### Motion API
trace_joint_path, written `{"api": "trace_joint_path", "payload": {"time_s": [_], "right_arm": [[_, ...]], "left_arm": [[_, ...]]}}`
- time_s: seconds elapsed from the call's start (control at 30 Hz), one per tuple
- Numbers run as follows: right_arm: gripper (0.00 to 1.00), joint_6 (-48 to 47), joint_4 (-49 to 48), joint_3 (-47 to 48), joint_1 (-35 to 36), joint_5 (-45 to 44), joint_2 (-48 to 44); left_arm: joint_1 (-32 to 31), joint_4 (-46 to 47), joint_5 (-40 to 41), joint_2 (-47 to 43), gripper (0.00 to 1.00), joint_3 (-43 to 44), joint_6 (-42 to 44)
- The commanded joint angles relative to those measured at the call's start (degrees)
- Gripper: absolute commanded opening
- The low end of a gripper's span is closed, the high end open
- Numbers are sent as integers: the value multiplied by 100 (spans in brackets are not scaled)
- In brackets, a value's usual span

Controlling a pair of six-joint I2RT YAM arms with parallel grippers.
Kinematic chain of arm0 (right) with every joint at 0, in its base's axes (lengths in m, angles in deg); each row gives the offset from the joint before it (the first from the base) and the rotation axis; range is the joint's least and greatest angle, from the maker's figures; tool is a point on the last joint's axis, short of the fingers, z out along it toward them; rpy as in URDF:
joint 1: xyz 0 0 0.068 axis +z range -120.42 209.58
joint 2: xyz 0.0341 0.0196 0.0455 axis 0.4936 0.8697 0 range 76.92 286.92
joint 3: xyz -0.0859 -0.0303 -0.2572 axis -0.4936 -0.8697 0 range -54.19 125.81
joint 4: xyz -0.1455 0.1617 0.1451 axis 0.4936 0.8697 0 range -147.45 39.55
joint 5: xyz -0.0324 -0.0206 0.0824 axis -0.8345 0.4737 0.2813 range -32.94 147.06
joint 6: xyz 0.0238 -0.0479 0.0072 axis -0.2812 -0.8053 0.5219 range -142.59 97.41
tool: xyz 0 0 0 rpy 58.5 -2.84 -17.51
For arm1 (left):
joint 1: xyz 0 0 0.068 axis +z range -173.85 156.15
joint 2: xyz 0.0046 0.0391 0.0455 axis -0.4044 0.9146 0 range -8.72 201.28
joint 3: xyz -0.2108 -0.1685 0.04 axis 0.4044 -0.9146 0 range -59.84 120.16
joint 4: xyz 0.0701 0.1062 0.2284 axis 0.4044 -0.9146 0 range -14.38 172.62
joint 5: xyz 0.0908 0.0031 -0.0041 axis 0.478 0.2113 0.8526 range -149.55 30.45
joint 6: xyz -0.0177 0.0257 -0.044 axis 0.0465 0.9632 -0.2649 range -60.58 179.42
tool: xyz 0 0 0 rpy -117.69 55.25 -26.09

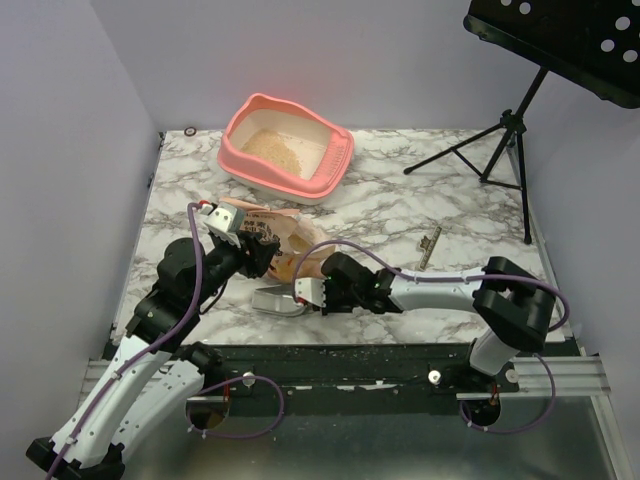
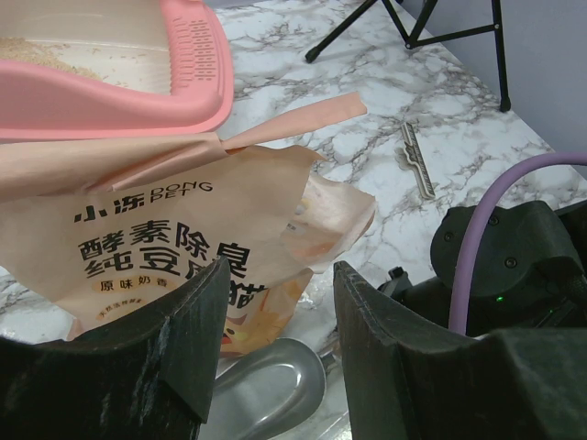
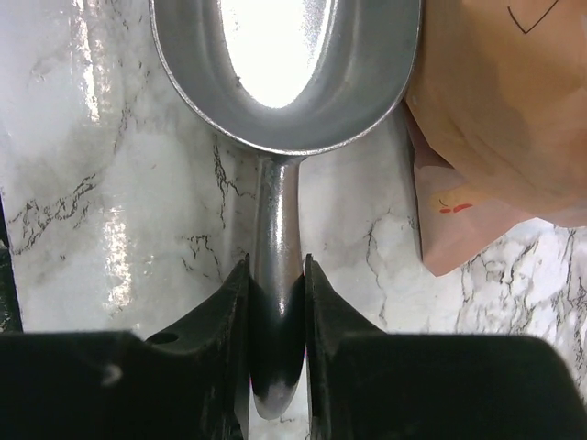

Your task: Fill the litter box with clean litter

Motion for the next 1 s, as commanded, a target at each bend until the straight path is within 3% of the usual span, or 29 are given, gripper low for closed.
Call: {"api": "trace_joint_path", "payload": {"time_s": [0.0, 0.17, 0.37, 0.6, 0.77, 0.97], "right_arm": [[0, 2, 376, 255, -15, 0, 34], [1, 117, 1078, 475, 55, 220, -510], [1, 213, 1799, 589, 459, -16, -1810], [1, 214, 2889, 993, 855, -1342, -2848], [0, 152, 2987, 801, 873, -2064, -3543], [0, 117, 2821, 783, 882, -3014, -3947]], "left_arm": [[24, 81, 6, 1, 57, -27, 52], [24, 90, 94, -17, 57, -9, 35], [24, -129, 130, 141, 57, 306, -35], [24, -1096, 279, 668, 57, 1545, -562], [24, -1561, 244, 817, 59, 2379, -712], [24, -2115, -598, 1108, 63, 3251, -844]]}}
